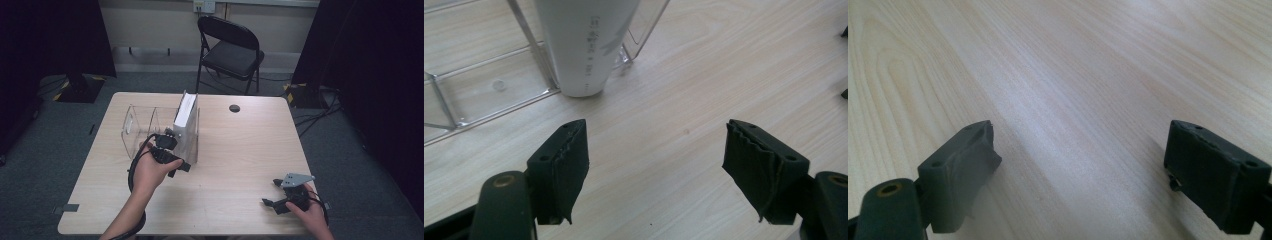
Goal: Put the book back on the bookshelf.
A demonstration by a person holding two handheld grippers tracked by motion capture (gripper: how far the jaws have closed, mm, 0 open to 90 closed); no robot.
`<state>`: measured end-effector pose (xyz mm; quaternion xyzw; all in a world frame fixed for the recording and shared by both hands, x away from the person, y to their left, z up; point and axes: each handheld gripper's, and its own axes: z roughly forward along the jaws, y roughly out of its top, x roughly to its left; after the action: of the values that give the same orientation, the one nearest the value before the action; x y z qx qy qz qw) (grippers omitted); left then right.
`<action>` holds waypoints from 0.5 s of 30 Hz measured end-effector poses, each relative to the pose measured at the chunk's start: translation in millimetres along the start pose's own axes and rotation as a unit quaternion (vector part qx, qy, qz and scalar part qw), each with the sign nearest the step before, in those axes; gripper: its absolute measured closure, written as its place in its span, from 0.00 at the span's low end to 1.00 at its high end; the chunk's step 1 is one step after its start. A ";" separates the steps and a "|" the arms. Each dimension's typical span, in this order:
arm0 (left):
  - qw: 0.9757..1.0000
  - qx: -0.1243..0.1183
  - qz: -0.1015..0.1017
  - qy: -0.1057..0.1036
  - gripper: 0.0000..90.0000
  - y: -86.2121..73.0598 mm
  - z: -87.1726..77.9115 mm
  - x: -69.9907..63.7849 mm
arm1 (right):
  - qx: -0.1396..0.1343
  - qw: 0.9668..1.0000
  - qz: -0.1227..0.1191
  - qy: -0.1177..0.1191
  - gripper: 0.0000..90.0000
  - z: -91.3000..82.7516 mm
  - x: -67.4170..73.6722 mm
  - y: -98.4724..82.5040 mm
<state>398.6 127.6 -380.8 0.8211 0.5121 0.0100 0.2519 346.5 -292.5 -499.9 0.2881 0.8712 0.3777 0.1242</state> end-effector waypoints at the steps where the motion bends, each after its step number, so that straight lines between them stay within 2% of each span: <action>1: 1.000 0.000 0.001 -0.002 0.29 -0.7 1.1 -0.5 | 0.000 1.000 0.000 0.000 0.13 0.0 0.0 0.0; 14: 1.000 0.004 0.013 -0.019 0.29 -12.9 13.8 -8.1 | 0.000 1.000 0.000 0.000 0.13 0.0 0.0 0.0; 15: 1.000 -0.001 0.008 -0.021 0.29 -13.9 16.1 -9.8 | 0.000 1.000 0.000 0.000 0.13 0.0 0.0 0.0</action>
<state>386.8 117.7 -398.3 0.8248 0.5000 -0.0048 0.2639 346.4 -292.5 -499.9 0.2882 0.8712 0.3777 0.1240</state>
